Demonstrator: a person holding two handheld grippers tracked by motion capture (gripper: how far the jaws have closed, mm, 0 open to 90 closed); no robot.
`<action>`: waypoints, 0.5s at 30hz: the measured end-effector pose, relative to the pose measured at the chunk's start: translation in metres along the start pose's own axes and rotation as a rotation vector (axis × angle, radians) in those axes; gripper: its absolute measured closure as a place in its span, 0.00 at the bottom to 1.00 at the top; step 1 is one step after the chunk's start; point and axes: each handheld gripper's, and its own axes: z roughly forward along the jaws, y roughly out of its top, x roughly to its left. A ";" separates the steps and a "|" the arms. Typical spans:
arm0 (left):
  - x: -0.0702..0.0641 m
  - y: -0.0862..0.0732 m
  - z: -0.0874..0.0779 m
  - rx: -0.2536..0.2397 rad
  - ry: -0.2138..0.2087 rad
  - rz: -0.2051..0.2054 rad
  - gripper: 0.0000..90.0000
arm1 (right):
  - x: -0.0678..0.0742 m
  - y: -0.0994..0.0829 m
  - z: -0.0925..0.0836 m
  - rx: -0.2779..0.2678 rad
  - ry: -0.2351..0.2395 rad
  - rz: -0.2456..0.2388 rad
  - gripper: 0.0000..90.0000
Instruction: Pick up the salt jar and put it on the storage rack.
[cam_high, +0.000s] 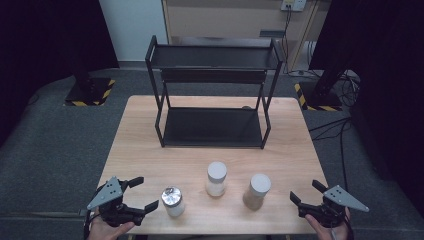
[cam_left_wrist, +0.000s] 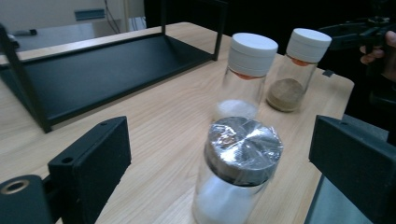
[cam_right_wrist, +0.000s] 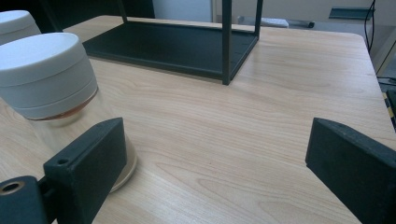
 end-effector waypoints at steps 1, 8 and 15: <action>0.000 0.000 0.002 0.003 -0.003 0.002 0.05 | 0.000 0.000 0.000 -0.001 -0.001 0.000 0.06; -0.001 -0.005 0.017 0.013 -0.031 -0.004 0.09 | 0.000 0.000 0.000 -0.002 -0.001 0.001 0.06; -0.002 -0.006 0.038 0.054 -0.041 0.028 0.11 | -0.001 0.000 0.000 -0.003 0.002 0.003 0.06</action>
